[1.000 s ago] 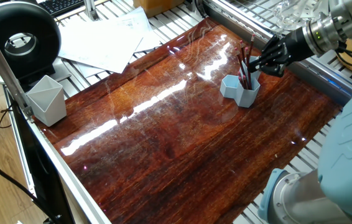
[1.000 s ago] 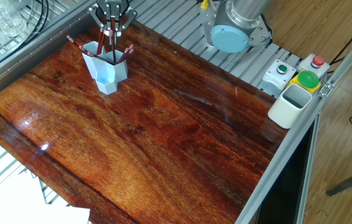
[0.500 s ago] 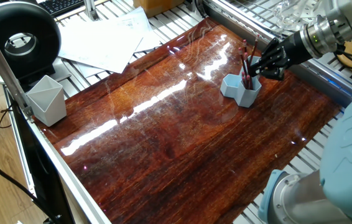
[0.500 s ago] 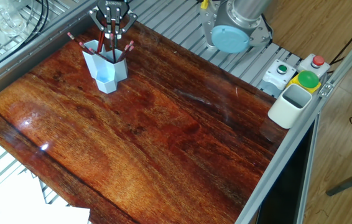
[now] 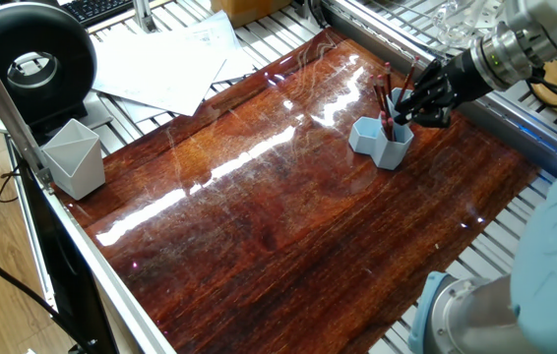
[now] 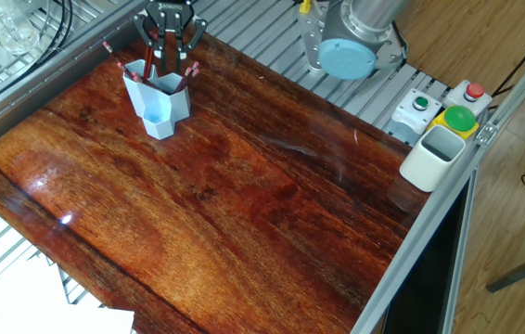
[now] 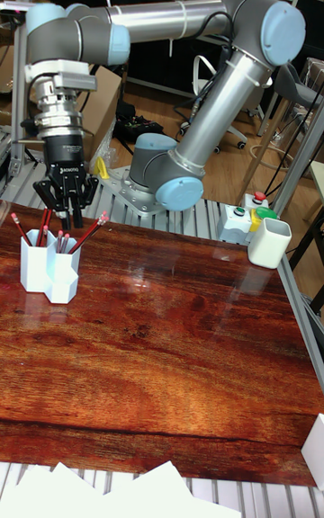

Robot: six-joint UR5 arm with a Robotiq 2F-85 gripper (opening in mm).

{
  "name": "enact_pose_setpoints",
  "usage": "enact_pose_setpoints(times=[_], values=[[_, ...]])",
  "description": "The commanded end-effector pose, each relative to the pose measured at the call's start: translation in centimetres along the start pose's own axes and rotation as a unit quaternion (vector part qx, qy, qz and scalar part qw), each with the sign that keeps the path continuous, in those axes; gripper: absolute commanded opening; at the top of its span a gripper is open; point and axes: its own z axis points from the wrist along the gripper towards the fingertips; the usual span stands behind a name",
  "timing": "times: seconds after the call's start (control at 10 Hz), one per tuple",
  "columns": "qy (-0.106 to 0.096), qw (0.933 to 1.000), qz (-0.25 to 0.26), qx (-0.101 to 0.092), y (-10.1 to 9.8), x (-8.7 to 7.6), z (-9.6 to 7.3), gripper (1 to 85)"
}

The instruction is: Put the pen into the pen holder

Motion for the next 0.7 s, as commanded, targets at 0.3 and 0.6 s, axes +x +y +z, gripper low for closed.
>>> enact_pose_setpoints(times=[0.3,0.6], values=[[0.060,0.9955,0.065,0.034,0.3,-1.7,-1.9,23.0],[0.128,0.9868,0.086,0.049,1.2,-0.6,-3.4,21.3]])
